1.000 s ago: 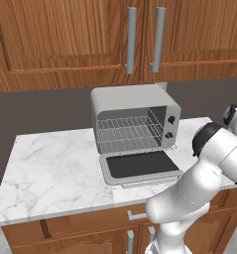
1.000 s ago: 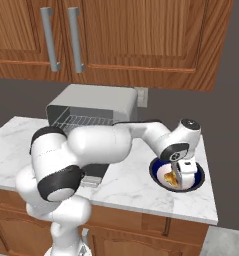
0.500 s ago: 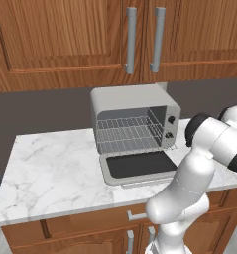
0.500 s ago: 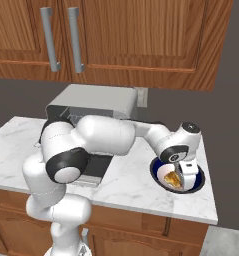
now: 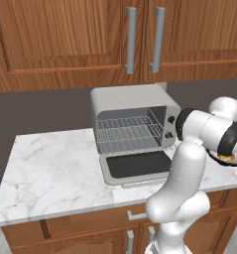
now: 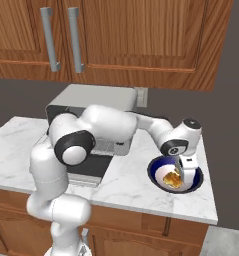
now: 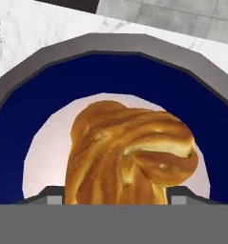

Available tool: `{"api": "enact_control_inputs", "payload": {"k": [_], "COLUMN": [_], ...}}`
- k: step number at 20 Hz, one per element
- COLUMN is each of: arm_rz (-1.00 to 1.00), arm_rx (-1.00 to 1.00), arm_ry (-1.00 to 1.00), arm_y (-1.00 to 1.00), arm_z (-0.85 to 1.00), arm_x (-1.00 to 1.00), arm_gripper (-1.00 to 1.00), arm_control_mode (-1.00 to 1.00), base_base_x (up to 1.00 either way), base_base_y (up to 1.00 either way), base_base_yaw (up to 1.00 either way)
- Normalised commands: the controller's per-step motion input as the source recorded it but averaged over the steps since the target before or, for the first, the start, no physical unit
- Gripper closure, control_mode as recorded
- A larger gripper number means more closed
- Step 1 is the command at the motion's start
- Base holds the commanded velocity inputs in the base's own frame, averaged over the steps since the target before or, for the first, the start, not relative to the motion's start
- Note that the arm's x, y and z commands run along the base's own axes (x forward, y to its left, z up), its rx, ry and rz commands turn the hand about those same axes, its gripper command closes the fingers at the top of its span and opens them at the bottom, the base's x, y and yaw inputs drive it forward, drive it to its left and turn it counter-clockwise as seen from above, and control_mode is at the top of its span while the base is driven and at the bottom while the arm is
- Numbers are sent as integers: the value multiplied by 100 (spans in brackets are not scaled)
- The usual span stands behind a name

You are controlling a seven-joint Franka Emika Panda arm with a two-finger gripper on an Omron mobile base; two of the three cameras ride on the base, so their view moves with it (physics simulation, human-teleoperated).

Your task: Pick up the heated bread from the toaster oven and place it in the bowl. Then move the bread bowl to the dining counter.

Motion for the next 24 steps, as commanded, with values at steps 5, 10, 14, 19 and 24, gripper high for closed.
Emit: {"api": "enact_control_inputs", "payload": {"k": [5,10,14,19,24], "arm_rz": [0,6,30,38,28], "arm_rx": [0,0,-17,-32,-35], "arm_ry": [-9,-15,-16,-2,-1], "arm_y": [32,41,83,93,77], "arm_z": [28,45,32,0,3], "arm_x": [-35,-58,-94,-63,-24], "arm_gripper": [-100,-100,-100,-100,-100], "arm_control_mode": [-100,-100,-100,-100,-100], "base_base_x": [0,0,0,0,0], "base_base_y": [0,0,0,0,0], "base_base_yaw": [0,0,0,0,0]}}
